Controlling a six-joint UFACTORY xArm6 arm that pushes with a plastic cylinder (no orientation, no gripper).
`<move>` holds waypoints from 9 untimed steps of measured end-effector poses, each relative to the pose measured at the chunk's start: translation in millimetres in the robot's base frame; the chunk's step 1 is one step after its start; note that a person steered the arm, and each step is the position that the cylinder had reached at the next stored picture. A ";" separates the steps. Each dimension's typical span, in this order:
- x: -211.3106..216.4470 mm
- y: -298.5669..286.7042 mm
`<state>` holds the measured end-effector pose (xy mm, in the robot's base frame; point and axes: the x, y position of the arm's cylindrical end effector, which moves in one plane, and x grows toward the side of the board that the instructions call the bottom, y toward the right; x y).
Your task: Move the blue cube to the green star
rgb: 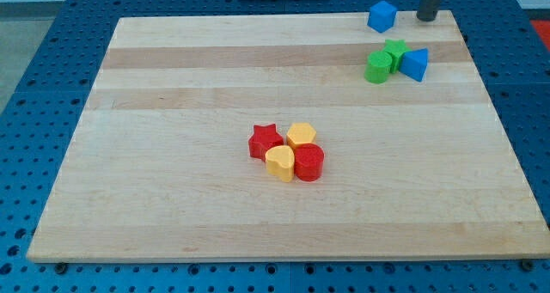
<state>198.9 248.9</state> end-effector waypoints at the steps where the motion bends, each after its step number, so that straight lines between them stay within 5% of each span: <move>1: -7.7 -0.5; 7: -6.7 -142.6; 9: 1.8 -108.7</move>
<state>200.7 140.1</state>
